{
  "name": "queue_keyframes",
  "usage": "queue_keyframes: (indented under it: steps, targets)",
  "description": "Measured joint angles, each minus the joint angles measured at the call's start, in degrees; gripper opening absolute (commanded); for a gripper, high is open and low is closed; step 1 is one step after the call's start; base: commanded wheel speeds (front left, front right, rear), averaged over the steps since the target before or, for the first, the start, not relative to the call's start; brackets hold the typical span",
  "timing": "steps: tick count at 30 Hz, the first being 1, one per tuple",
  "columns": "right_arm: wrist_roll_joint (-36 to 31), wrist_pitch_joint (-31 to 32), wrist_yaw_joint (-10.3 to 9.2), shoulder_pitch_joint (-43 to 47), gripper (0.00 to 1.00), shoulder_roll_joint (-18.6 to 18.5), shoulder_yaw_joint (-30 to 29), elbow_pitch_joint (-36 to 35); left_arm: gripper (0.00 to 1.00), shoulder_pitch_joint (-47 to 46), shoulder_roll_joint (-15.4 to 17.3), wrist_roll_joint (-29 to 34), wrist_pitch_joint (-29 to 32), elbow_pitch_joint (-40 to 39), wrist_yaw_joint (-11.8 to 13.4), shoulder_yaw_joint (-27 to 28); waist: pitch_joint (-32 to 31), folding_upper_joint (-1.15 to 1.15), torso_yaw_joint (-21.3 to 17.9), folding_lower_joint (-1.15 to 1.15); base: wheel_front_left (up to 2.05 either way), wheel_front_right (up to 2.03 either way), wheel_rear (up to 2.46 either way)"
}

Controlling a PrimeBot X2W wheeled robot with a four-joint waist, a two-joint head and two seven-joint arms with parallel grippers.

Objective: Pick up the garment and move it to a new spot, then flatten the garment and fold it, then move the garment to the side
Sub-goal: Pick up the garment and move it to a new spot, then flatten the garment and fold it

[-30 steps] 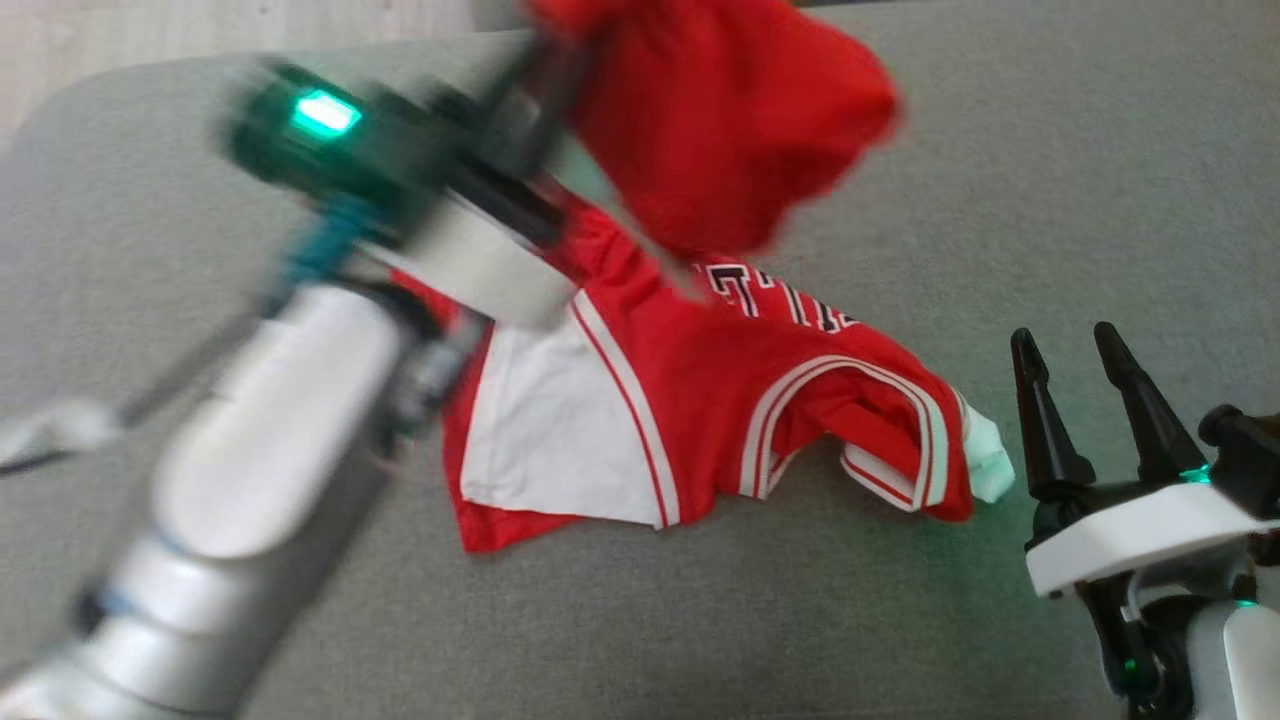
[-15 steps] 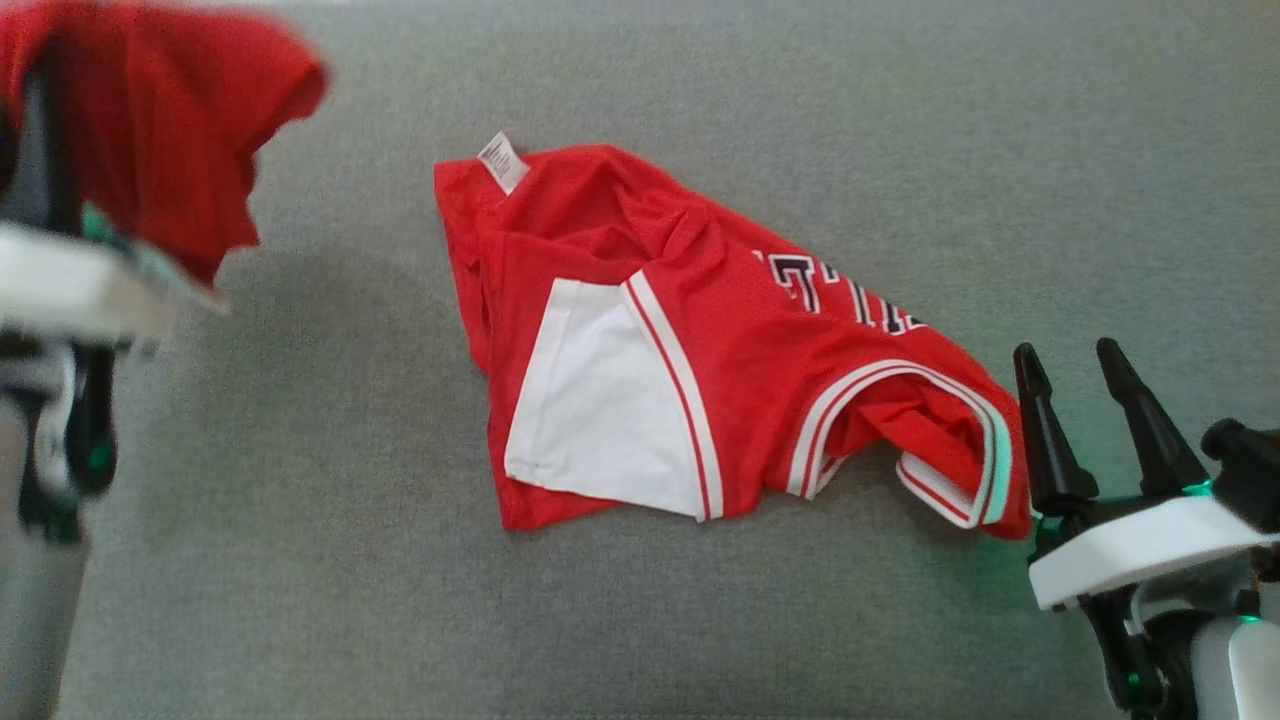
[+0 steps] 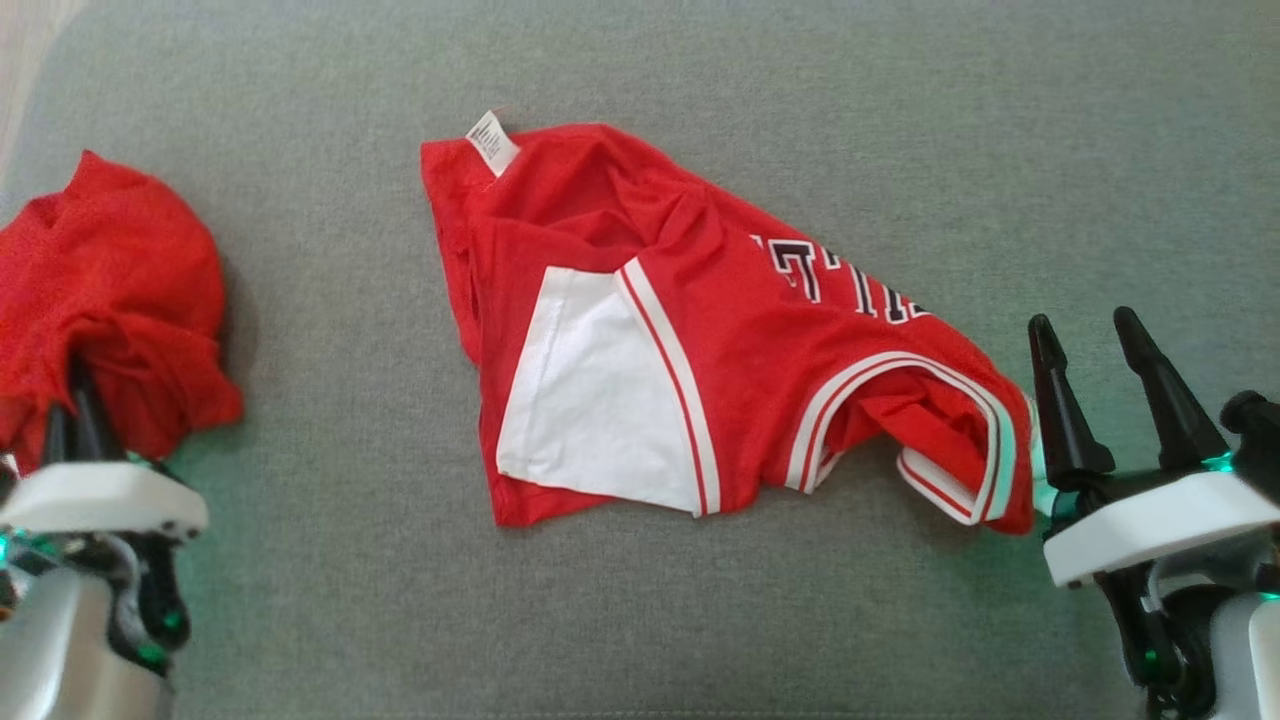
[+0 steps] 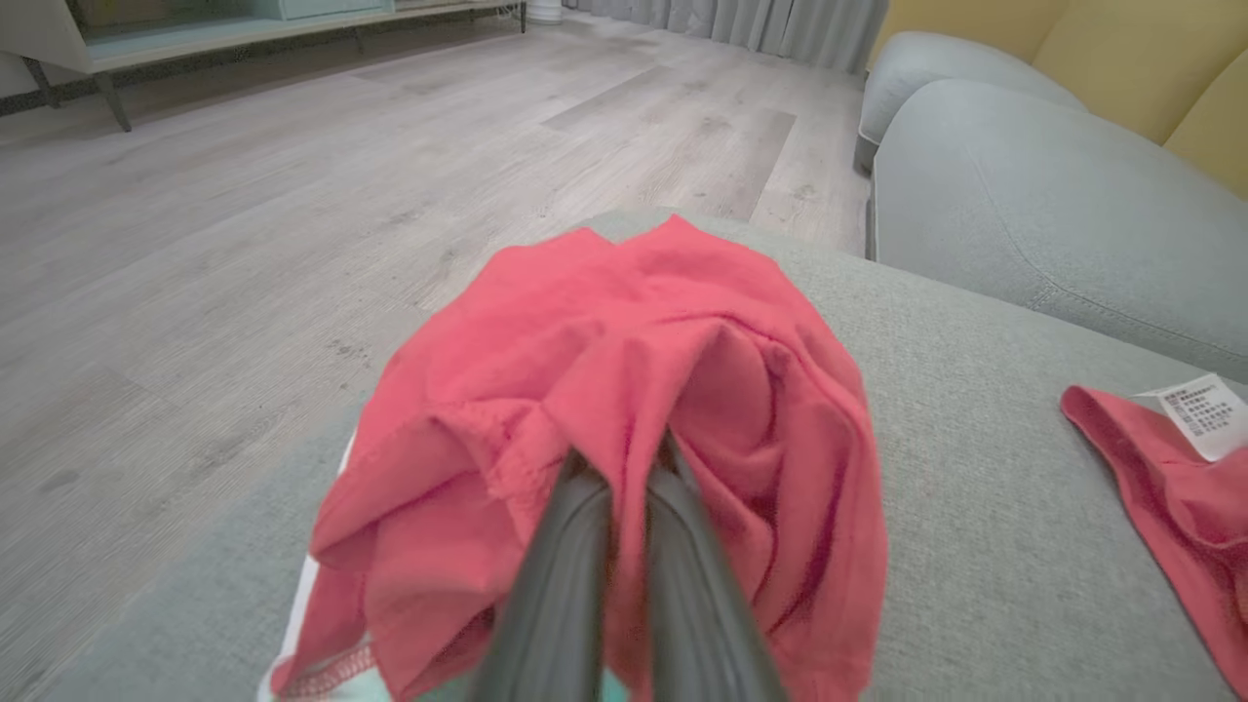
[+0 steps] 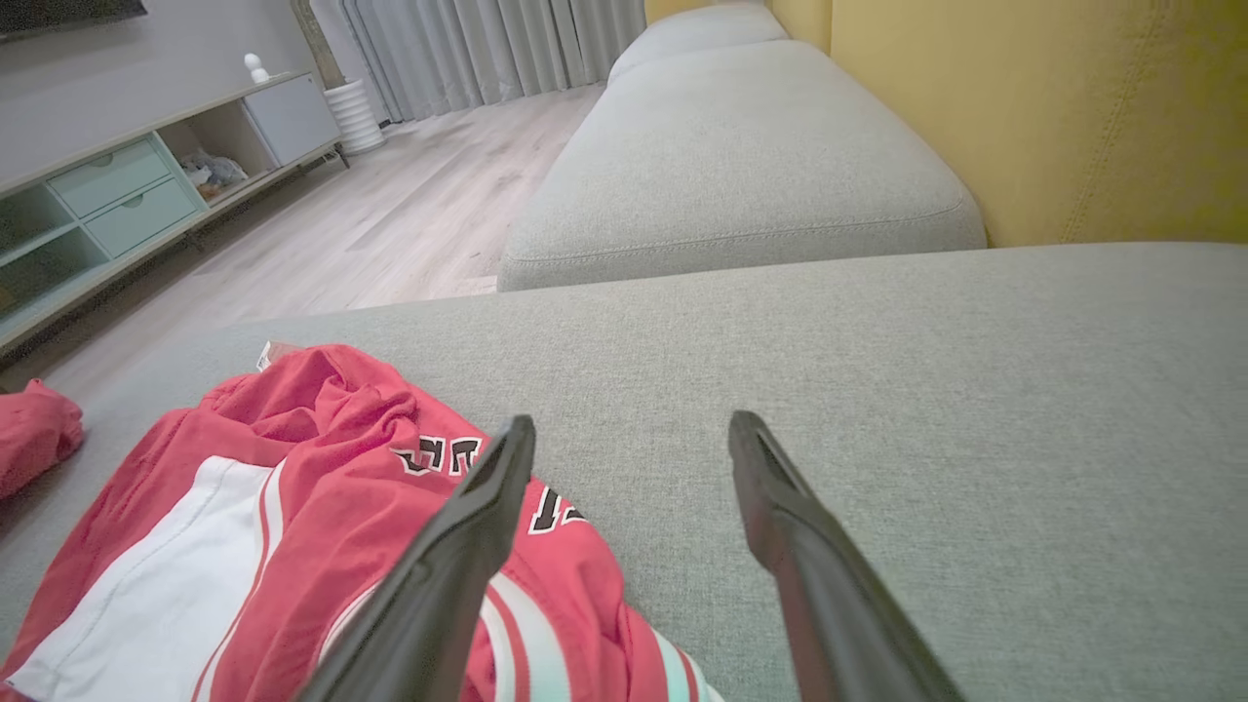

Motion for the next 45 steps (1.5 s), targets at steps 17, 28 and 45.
queue_keyframes:
  steps: [17, 28, 45]
  targets:
    - [-0.7, 0.6, 0.0, 1.4, 1.0, 0.1, 0.1, -0.7, 1.0, 10.3, -2.3, 14.1, -5.6, -15.1, 5.2, -11.6, -7.5, 0.0, -2.5, -0.01, 0.0, 0.0, 0.0]
    - [-1.4, 1.0, 0.0, 2.9, 1.0, 0.6, 1.2, -1.2, 1.0, 13.3, -1.9, 19.3, 0.6, -25.8, 8.5, -17.0, -9.9, 0.0, -4.6, -0.01, 0.0, 0.0, 0.0]
    - [-1.7, 1.5, 0.0, 4.9, 1.0, 1.1, 1.4, -2.0, 1.0, 15.1, -0.7, 19.4, 3.3, -28.5, 10.7, -17.0, -10.0, 0.0, -5.3, 0.0, 0.0, 0.0, 0.0]
